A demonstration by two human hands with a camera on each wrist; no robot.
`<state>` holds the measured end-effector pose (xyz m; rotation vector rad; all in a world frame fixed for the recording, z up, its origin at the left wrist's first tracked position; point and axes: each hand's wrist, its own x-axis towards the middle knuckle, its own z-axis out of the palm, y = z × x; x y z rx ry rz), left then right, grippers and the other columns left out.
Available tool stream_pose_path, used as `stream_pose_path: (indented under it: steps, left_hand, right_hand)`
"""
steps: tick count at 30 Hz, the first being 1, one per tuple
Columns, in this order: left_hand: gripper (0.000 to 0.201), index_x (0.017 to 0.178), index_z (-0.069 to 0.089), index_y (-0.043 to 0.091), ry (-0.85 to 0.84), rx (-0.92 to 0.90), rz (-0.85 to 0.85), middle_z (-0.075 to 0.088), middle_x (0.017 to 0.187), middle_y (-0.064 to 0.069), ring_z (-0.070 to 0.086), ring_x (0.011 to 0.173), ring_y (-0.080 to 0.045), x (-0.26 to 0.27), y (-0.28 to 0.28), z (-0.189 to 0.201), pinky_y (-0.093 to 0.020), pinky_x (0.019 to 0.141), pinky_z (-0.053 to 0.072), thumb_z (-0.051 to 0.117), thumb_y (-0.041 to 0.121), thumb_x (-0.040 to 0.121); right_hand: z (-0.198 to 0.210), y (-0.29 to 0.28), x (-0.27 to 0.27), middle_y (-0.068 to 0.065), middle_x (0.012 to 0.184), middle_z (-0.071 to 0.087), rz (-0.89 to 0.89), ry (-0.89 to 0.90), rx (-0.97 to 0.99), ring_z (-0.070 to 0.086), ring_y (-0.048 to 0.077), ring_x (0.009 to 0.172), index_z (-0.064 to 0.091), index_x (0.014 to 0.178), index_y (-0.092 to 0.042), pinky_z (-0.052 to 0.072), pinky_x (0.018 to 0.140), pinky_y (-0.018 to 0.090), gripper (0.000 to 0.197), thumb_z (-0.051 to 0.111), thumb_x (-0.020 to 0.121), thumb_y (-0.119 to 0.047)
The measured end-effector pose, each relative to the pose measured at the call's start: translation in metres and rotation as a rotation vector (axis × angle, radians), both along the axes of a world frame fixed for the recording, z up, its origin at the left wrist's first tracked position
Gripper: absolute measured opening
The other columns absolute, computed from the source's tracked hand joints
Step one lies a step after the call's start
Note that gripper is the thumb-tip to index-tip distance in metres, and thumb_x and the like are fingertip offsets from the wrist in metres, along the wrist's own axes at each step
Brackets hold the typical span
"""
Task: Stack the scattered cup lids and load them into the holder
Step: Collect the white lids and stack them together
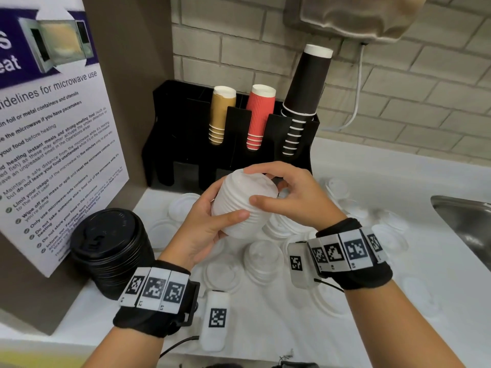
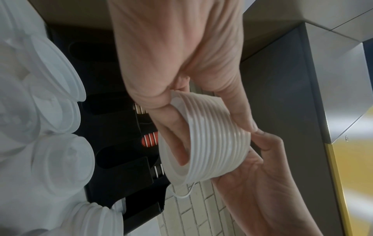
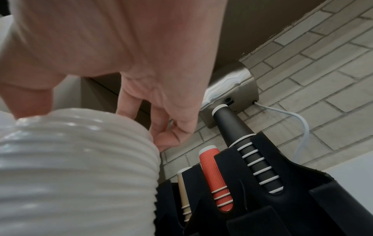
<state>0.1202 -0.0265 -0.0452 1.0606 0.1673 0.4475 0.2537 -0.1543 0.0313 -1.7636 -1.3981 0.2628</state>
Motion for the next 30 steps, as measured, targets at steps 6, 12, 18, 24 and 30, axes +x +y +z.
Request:
stream_pose_path:
  steps: [6, 12, 18, 24, 30]
  left_hand:
    - [0.086, 0.125, 0.058, 0.035, -0.007, -0.023, -0.006, 0.066, 0.122, -0.002, 0.067, 0.108, -0.019, -0.001, 0.0, 0.0, -0.027, 0.072, 0.056, 0.095, 0.037, 0.048]
    - [0.087, 0.123, 0.057, 0.032, -0.02, -0.084, 0.087, 0.072, 0.107, 0.011, 0.068, 0.101, -0.011, -0.002, 0.007, 0.0, -0.026, 0.07, 0.057, 0.091, 0.033, 0.043]
    - [0.089, 0.126, 0.055, 0.029, -0.029, -0.103, 0.142, 0.071, 0.109, 0.011, 0.065, 0.108, -0.014, -0.007, 0.016, 0.003, -0.026, 0.071, 0.058, 0.09, 0.031, 0.044]
    - [0.105, 0.123, 0.056, 0.031, -0.055, -0.072, 0.151, 0.07, 0.113, 0.009, 0.067, 0.106, -0.012, -0.009, 0.02, 0.003, -0.027, 0.073, 0.058, 0.096, 0.049, 0.028]
    - [0.08, 0.12, 0.058, 0.037, -0.071, -0.066, 0.146, 0.07, 0.114, 0.012, 0.066, 0.109, -0.013, -0.011, 0.027, -0.003, -0.027, 0.074, 0.058, 0.09, 0.031, 0.046]
  right_hand:
    - [0.002, 0.001, -0.002, -0.012, 0.118, 0.063, 0.028, -0.007, -0.031, 0.055, 0.008, 0.113, 0.066, 0.116, -0.025, 0.049, 0.085, 0.028, 0.043, 0.08, 0.076, -0.025]
    - [0.005, -0.002, 0.035, -0.007, 0.118, 0.063, -0.206, 0.126, 0.009, 0.058, 0.002, 0.102, 0.065, 0.119, -0.02, 0.045, 0.083, 0.012, 0.027, 0.063, 0.092, -0.023]
    - [-0.02, -0.008, 0.091, 0.005, 0.143, 0.047, -0.295, -0.188, -0.939, 0.042, 0.022, 0.132, 0.05, 0.137, -0.013, 0.029, 0.105, 0.023, 0.052, 0.054, 0.094, -0.043]
    - [-0.061, 0.002, 0.102, 0.002, 0.154, 0.031, -0.292, -0.167, -1.133, 0.033, 0.021, 0.14, 0.023, 0.151, -0.021, 0.028, 0.114, 0.035, 0.096, 0.065, 0.076, -0.065]
    - [-0.069, 0.001, 0.106, 0.005, 0.145, 0.039, -0.279, -0.15, -1.008, 0.043, 0.023, 0.13, 0.028, 0.146, -0.017, 0.037, 0.104, 0.03, 0.093, 0.075, 0.074, -0.052]
